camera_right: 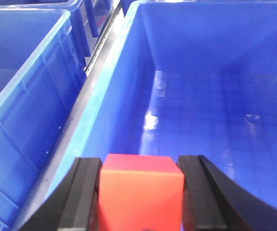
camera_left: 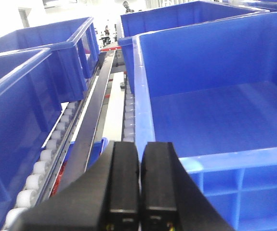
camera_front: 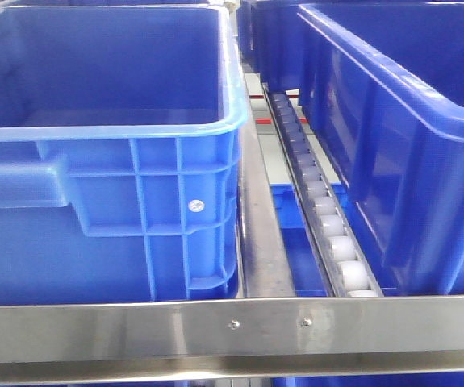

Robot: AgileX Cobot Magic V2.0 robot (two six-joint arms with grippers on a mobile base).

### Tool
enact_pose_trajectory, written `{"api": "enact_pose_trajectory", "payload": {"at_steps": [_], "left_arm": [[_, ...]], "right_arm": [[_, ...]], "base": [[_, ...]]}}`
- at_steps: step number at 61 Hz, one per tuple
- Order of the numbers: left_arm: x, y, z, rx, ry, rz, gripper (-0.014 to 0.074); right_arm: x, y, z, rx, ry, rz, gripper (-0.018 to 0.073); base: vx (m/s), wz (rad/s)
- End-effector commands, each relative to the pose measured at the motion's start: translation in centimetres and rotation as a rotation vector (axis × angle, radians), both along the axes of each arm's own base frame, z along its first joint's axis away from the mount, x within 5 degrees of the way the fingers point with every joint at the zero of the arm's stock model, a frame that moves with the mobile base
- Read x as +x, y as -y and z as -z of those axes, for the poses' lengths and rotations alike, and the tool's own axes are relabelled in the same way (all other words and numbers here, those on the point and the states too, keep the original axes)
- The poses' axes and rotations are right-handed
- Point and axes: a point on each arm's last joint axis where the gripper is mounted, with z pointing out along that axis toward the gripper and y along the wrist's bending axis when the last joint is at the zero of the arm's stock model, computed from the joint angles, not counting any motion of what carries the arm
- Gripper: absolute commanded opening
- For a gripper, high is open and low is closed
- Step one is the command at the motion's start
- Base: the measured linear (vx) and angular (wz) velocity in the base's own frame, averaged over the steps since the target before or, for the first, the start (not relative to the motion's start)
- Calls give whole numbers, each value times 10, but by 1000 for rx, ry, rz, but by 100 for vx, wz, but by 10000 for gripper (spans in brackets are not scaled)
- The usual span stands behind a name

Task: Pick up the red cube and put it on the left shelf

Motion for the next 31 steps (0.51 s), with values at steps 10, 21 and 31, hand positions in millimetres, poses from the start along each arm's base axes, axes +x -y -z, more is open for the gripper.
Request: {"api": "enact_pose_trajectory", "payload": {"at_steps": [10, 21, 31], "left_arm": [[1, 0, 0, -5, 62, 4, 106], [1, 0, 0, -5, 62, 4, 106], [1, 0, 0, -5, 62, 4, 106]], "right_arm": [[0, 0, -18, 8, 121, -2, 59], [0, 0, -18, 8, 121, -2, 59], [0, 0, -18, 8, 121, -2, 59]], "base": [[0, 0], [1, -9], [-1, -7]]}}
